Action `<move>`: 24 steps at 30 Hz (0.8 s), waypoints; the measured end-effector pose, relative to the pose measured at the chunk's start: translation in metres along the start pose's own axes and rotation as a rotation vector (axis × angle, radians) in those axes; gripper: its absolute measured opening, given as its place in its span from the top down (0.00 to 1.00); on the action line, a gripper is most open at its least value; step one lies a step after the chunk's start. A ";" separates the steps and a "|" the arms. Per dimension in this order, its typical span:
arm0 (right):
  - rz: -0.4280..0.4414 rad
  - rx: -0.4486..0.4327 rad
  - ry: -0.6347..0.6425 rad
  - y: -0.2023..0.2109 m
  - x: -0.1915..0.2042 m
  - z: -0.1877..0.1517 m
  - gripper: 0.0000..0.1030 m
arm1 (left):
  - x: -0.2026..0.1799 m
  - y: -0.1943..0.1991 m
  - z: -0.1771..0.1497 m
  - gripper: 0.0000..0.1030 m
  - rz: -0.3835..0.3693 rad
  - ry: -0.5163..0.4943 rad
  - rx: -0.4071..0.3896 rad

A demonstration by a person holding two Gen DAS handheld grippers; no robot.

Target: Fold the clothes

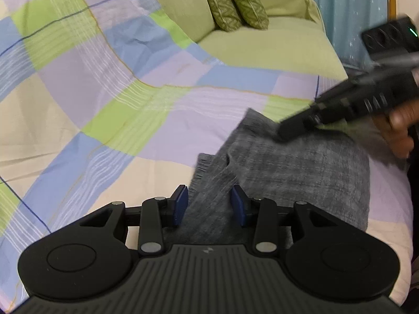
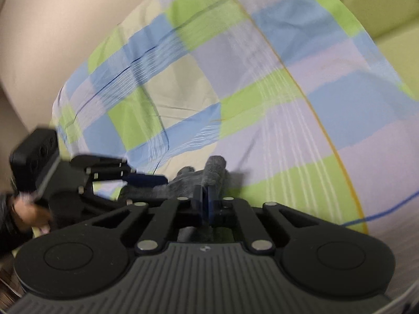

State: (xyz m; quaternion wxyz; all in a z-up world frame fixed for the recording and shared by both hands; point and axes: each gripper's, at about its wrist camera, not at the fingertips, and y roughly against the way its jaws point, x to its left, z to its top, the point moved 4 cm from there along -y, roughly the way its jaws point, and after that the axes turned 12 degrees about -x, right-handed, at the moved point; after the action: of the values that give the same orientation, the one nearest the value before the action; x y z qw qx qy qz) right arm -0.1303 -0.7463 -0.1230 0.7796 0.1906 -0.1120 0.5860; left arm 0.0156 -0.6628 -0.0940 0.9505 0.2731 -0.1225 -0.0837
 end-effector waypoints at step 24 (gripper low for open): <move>0.274 -0.117 -0.170 0.010 -0.004 0.011 0.98 | 0.010 0.018 0.003 0.50 -0.078 -0.120 0.020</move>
State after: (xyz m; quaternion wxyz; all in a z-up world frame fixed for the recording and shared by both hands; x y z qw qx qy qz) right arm -0.1406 -0.7520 -0.1127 0.6900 0.1768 -0.2362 0.6610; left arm 0.0254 -0.6519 -0.0799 0.9347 0.2815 -0.1691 -0.1358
